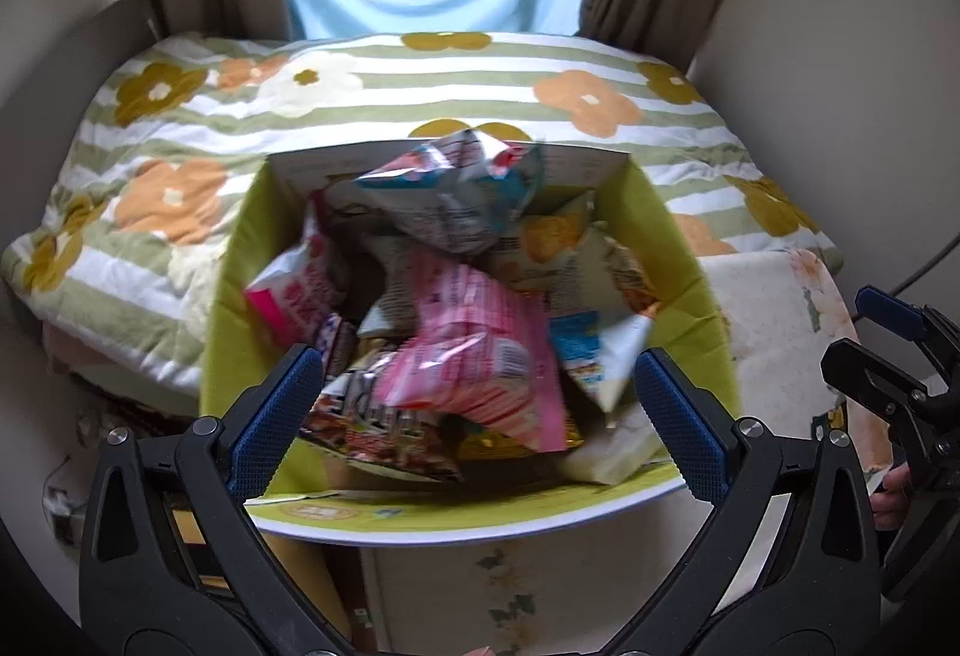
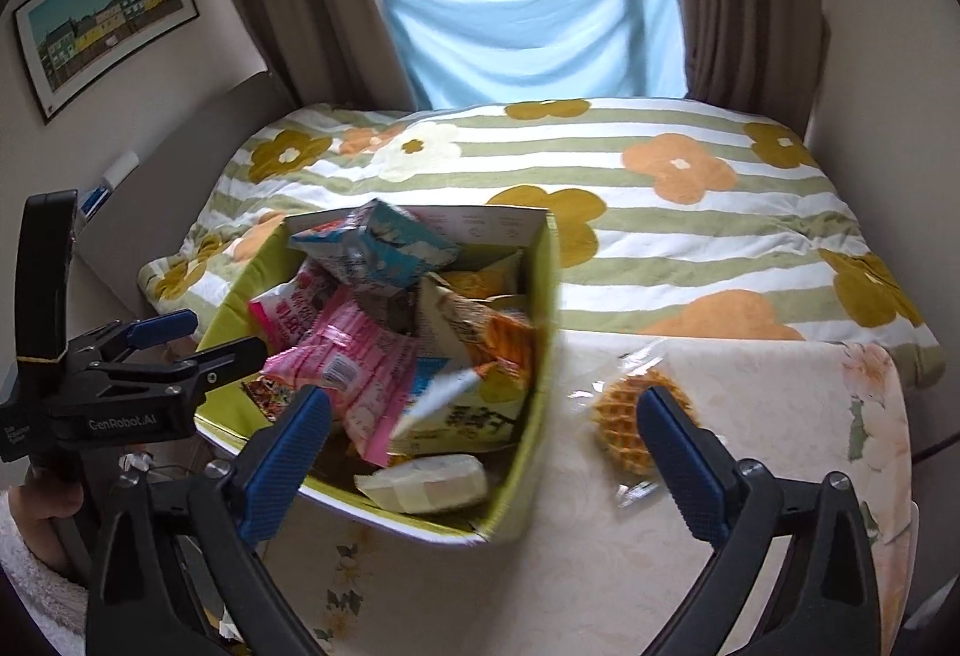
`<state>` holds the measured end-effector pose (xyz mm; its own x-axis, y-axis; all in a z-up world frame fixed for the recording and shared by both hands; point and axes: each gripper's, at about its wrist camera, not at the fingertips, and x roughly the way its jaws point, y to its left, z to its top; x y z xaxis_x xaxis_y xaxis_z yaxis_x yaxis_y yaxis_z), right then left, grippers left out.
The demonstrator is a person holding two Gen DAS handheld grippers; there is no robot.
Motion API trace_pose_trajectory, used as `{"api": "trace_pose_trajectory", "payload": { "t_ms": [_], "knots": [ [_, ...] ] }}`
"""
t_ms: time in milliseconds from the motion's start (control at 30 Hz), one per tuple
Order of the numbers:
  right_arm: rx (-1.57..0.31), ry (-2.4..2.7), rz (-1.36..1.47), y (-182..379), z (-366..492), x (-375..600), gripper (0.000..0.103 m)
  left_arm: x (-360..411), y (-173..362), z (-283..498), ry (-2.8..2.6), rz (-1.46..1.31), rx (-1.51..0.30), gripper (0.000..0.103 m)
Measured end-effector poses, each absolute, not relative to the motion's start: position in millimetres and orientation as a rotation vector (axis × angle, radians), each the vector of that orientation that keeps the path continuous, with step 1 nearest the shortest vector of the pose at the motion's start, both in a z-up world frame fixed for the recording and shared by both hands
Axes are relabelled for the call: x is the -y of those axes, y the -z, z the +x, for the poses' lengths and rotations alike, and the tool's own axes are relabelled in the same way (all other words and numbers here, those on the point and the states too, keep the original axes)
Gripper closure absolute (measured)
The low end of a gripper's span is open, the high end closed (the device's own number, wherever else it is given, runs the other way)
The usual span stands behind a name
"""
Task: Organize snacks
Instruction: 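Move left tool to the wrapped waffle while right moves to the green cracker pack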
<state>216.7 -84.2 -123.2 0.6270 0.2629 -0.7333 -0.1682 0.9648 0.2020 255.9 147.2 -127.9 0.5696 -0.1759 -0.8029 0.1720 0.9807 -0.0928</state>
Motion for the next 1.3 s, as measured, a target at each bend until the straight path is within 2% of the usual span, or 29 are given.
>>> {"api": "trace_pose_trajectory", "payload": {
  "t_ms": [433,733,1067,1300],
  "knots": [
    [-0.927,-0.091,0.13,129.7,161.9,219.6,0.001,1.3,124.1,228.6,0.339,0.056,-0.945,0.0],
    [-0.966,-0.094,0.127,145.5,143.3,296.0,0.001,101.5,148.8,234.2,0.302,0.002,-1.007,0.0],
    [-1.056,-0.157,0.146,200.1,150.7,341.8,0.001,155.5,228.4,286.0,0.026,-0.046,-1.063,0.0],
    [-1.125,-0.182,0.159,245.9,158.3,350.8,0.001,160.7,286.9,329.1,-0.162,-0.003,-1.113,0.0]
  ]
}}
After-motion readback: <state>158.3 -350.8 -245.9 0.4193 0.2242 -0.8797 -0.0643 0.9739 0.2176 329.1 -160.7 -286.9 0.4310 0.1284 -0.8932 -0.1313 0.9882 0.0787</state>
